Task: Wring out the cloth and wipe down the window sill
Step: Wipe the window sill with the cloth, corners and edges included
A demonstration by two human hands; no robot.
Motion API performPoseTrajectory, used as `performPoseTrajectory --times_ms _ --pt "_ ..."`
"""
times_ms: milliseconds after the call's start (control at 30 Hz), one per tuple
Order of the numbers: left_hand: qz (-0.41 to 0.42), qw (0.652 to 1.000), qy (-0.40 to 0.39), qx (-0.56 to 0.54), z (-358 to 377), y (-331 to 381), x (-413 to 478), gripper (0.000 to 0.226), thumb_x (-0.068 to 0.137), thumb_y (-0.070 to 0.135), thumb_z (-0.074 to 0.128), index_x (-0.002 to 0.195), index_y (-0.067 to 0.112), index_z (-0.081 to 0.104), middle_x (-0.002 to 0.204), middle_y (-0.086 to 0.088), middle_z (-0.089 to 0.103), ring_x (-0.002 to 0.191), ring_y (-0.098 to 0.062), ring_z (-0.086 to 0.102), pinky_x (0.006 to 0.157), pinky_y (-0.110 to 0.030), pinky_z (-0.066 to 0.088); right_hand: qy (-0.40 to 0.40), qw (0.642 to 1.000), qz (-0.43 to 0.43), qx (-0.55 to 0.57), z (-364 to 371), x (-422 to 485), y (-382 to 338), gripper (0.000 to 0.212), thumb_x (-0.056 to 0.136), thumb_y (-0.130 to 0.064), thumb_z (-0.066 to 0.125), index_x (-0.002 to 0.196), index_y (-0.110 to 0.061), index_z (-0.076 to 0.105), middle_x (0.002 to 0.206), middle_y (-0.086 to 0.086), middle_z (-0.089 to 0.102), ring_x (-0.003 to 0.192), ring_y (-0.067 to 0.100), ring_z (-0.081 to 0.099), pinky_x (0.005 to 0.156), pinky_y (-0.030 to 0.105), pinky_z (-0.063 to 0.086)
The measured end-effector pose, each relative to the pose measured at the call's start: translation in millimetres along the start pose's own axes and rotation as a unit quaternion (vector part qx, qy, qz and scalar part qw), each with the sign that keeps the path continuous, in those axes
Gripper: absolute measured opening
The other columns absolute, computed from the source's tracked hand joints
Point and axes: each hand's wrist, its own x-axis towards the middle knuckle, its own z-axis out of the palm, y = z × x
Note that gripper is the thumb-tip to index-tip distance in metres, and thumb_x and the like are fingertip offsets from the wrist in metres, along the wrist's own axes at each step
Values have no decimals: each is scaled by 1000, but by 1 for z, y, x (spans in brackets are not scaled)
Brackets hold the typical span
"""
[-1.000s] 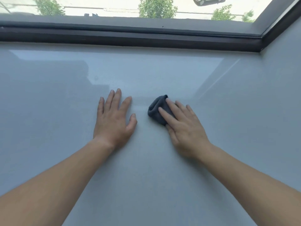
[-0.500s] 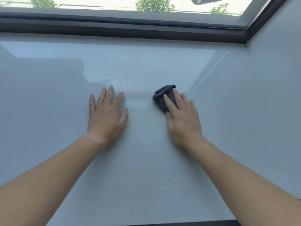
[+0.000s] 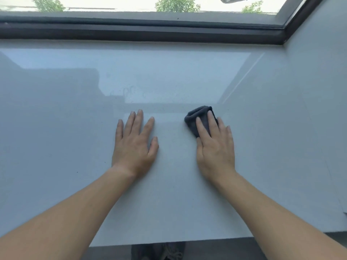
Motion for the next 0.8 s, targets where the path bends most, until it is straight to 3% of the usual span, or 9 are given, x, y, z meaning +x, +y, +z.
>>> performPoseTrajectory --times_ms 200,267,367,400,567,633,733,800 --pt "5 1000 6 -14 -1 -1 2 64 95 46 22 156 27 20 167 -2 2 153 -16 -8 122 -44 -8 -75 974 -212 -23 2 -61 -7 63 90 -20 49 151 -30 35 164 1 21 148 33 23 120 53 19" --pt "9 1000 5 -10 0 -2 0 62 96 45 23 156 27 19 167 -3 1 152 -16 -8 122 -45 -8 -64 984 -161 -27 -1 -49 9 59 93 -23 44 151 -30 35 164 0 20 148 33 23 120 53 18" --pt "13 1000 1 -20 0 -4 0 59 100 42 28 156 26 19 167 -3 0 152 -16 -9 122 -45 -9 -26 1000 -6 8 -1 -49 -1 59 94 -22 40 152 -30 31 165 -1 15 149 32 17 122 51 12" --pt "14 999 5 -30 -1 -4 -1 58 100 41 30 155 26 22 167 -3 1 153 -16 -8 122 -45 -10 -15 1000 -1 10 1 -61 -11 61 93 -21 42 152 -29 31 165 0 14 150 32 16 121 51 12" --pt "33 998 38 -22 -7 0 -19 52 97 33 36 148 23 36 165 -6 14 153 -21 1 121 -49 -9 -83 973 -213 -19 0 -123 -13 64 90 -20 53 150 -30 34 164 1 20 149 32 20 120 53 17" --pt "40 999 10 -27 -6 3 -34 55 98 37 34 151 24 31 166 -6 9 153 -22 -2 121 -47 -10 -68 985 -158 -21 -3 -116 7 62 91 -20 51 150 -30 36 164 0 20 149 31 22 119 53 19" --pt "49 998 -32 -17 2 1 -48 61 100 42 30 156 26 15 167 -4 -5 152 -20 -13 121 -45 -13 -24 1000 8 -4 -6 -116 2 60 92 -21 44 151 -27 34 165 1 17 149 32 19 121 51 14" --pt "48 998 -27 -3 4 0 -49 62 100 44 28 157 26 11 167 -4 -7 152 -20 -15 121 -46 -12 -12 1000 -2 -11 -2 -137 -17 63 90 -21 45 151 -26 33 165 3 17 149 33 18 121 52 14"
